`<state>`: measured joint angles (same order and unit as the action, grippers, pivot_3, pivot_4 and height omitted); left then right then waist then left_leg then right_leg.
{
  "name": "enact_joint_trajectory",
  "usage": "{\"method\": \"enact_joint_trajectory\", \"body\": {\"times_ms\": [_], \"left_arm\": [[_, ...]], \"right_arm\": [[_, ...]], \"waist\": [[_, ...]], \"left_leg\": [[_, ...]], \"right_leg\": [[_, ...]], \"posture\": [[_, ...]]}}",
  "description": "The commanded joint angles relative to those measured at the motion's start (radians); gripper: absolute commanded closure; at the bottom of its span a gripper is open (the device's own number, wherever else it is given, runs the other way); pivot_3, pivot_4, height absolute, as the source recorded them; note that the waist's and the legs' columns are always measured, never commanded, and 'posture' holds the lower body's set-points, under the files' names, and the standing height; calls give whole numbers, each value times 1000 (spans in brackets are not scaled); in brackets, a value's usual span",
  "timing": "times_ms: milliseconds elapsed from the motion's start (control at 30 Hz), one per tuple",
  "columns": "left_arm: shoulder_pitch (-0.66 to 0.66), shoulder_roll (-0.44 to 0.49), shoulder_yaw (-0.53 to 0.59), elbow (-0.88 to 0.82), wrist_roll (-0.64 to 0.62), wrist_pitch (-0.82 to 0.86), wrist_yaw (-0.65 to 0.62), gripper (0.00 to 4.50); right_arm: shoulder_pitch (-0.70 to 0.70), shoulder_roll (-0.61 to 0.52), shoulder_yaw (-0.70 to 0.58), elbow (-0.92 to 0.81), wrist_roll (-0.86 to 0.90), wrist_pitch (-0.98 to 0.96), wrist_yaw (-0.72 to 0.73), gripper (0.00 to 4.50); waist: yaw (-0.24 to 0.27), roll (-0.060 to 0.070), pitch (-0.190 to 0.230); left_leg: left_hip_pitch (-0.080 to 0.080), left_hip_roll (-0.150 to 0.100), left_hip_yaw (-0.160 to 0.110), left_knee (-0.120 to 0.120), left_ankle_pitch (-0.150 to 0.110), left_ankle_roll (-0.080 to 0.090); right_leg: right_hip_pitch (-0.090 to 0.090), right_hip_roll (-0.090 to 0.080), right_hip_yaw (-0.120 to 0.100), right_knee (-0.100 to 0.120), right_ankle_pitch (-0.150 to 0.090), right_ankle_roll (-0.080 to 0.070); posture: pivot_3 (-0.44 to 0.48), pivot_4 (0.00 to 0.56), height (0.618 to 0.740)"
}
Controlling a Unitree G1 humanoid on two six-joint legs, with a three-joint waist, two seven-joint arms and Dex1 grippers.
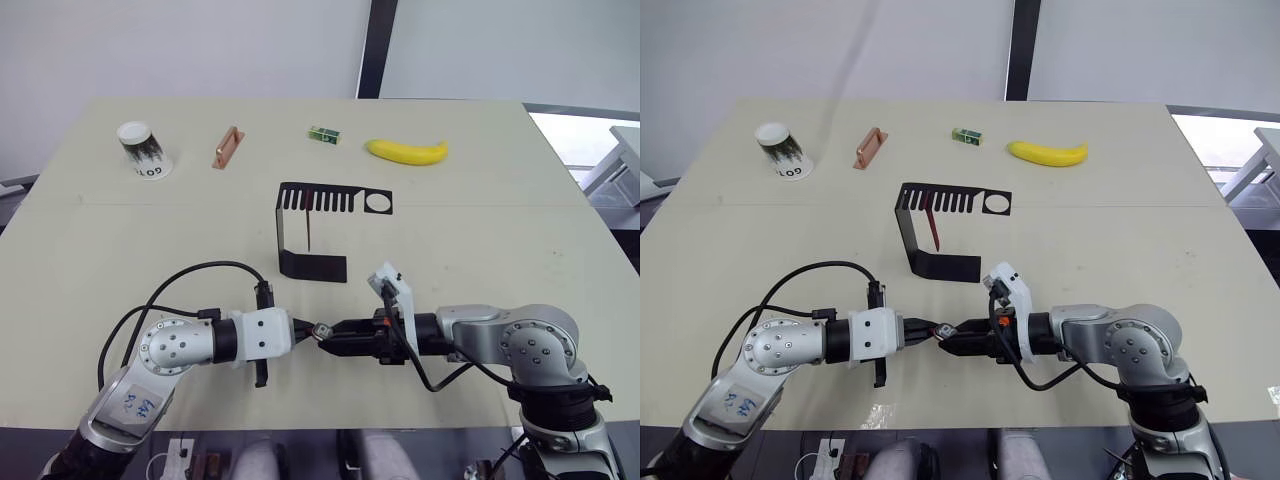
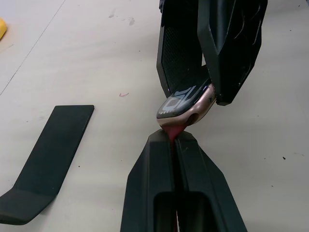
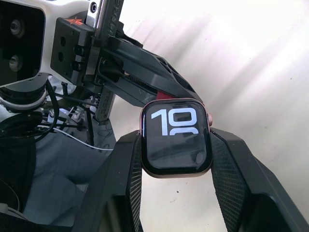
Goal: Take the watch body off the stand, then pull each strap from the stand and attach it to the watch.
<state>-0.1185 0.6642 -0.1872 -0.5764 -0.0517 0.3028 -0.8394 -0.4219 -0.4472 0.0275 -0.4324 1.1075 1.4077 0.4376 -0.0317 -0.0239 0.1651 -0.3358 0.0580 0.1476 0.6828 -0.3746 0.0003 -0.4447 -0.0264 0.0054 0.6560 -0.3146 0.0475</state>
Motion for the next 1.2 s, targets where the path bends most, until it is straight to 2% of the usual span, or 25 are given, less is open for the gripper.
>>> {"method": "enact_joint_trajectory", "body": {"times_ms": [33, 200, 333, 400, 533, 567, 600, 633, 700, 733, 900, 1000, 1200], "left_arm": [[-17, -17, -10, -91, -31, -36, 1, 4500], [-11, -12, -3, -76, -29, -45, -2, 4500], [27, 25, 44, -72, -45, -47, -20, 3076], [64, 58, 86, -70, -59, -70, -38, 2057], [213, 153, 251, -42, -110, -152, -110, 2019], [256, 163, 311, -26, -137, -169, -128, 2019], [299, 167, 373, -8, -170, -192, -149, 1814], [338, 161, 433, 5, -220, -205, -172, 1503], [381, 147, 507, 24, -299, -216, -201, 750], [394, 144, 525, 30, -328, -215, -211, 99], [396, 137, 555, 62, -396, -216, -241, 0], [367, 133, 540, 66, -424, -216, -245, 0], [326, 135, 511, 91, -420, -219, -252, 0]], "right_arm": [[0, 5, 13, -14, 4, 10, -12, 2995], [1, 1, 18, -22, 5, 1, 2, 2995], [8, -13, 25, -39, 7, -31, 39, 2995], [13, -29, 30, -53, 2, -50, 59, 2995], [32, -93, 65, -104, -59, -158, 151, 2995], [43, -113, 77, -122, -105, -223, 183, 2995], [56, -146, 101, -145, -172, -305, 225, 2995], [78, -198, 152, -170, -303, -466, 295, 2995], [130, -292, 252, -183, -537, -767, 422, 2995], [158, -322, 289, -167, -637, -918, 471, 2995], [210, -326, 311, -81, -850, -1333, 544, 2995], [218, -313, 292, -29, -927, -1499, 540, 2995], [220, -301, 287, 26, -957, -1558, 539, 2995]], "waist": [[0, 0, 0], [0, 0, 0], [-1, 0, 0], [-3, 0, 0], [-12, 0, 0], [-13, 0, 0], [-13, 0, 0], [-14, 0, 0], [-14, 1, 0], [-10, 0, 0], [-7, 0, 0], [-7, 0, 0], [-6, 0, 0]], "left_leg": [[0, 0, 0, 0, 0, 0], [0, 0, 0, 0, 0, 0], [0, 0, 0, 0, 0, 0], [0, 0, 0, 0, 0, 0], [0, 0, 0, -1, 0, 0], [0, 0, -1, -1, 0, 0], [0, 0, -1, -1, 0, 0], [0, 0, -1, -1, 0, 0], [-1, 0, -1, -2, 0, 0], [-1, 0, -1, -2, 0, 0], [0, 0, 0, -1, 0, 0], [0, 0, 0, -1, 0, 0], [1, 0, 0, -1, 0, 0]], "right_leg": [[0, 0, 0, 0, 0, 0], [0, 0, 0, 0, 0, 0], [0, 0, 0, 0, 0, 0], [0, 0, 0, 0, 0, 0], [-1, 0, 0, 0, 0, 0], [-1, 0, 0, -1, 0, 0], [0, -1, -1, -1, 0, 0], [0, -1, -1, -1, 0, 0], [0, -1, -1, -2, 0, 0], [0, -1, -2, -4, 0, 0], [1, 0, -1, -4, 0, 0], [1, 0, -1, -3, 0, 0], [1, 0, -1, -3, 0, 0]], "posture": [[0, 150, 738], [0, 150, 738], [0, 150, 738], [0, 150, 738], [0, 150, 738], [0, 150, 738], [0, 150, 738], [0, 150, 738], [0, 150, 738], [0, 150, 738], [0, 150, 738], [0, 150, 738], [0, 150, 738]]}}
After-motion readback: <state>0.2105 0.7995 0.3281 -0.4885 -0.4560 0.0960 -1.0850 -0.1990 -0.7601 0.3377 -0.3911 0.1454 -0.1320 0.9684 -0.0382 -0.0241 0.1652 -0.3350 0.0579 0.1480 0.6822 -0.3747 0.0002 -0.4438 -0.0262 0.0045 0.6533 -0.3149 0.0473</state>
